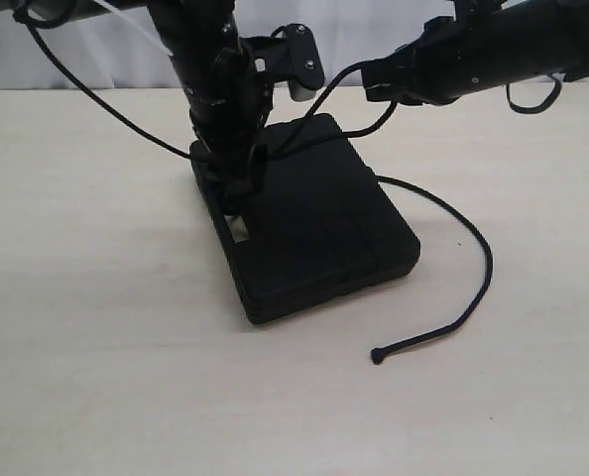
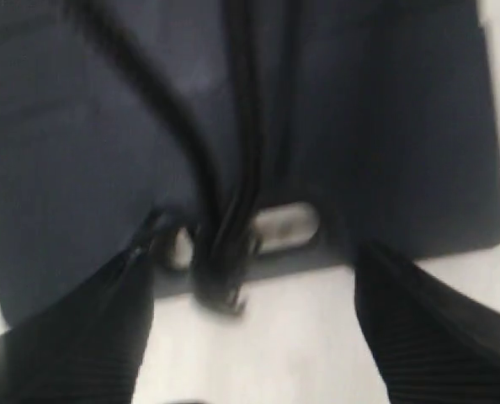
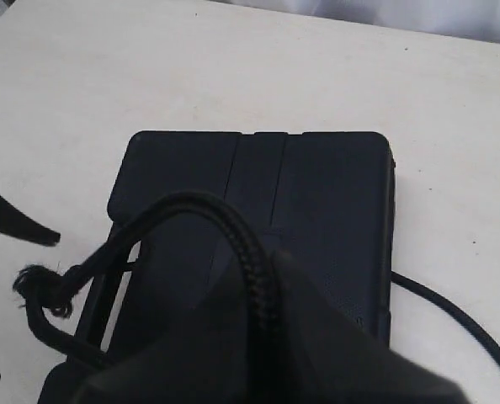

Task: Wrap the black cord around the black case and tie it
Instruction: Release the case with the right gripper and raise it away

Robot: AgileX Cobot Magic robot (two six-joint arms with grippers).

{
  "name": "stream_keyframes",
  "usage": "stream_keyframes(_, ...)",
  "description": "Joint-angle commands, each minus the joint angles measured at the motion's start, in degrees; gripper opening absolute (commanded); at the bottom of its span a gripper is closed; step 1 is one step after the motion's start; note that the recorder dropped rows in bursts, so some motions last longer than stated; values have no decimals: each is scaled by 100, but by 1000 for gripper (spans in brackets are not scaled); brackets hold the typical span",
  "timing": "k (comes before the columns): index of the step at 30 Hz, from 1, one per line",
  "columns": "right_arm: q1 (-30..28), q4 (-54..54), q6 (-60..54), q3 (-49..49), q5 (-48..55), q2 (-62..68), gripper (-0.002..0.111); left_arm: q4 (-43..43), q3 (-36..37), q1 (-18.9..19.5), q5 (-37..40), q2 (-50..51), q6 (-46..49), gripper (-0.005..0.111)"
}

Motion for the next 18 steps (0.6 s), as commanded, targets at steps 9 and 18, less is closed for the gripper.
stream_keyframes(9,-228,-163,48,-25,-33,-39,4,-979,9,104,-670,141,663,64)
stream_keyframes(18,-228,-163,48,-25,-64,-39,4,-3000,521,728,-1489,370,2009,64)
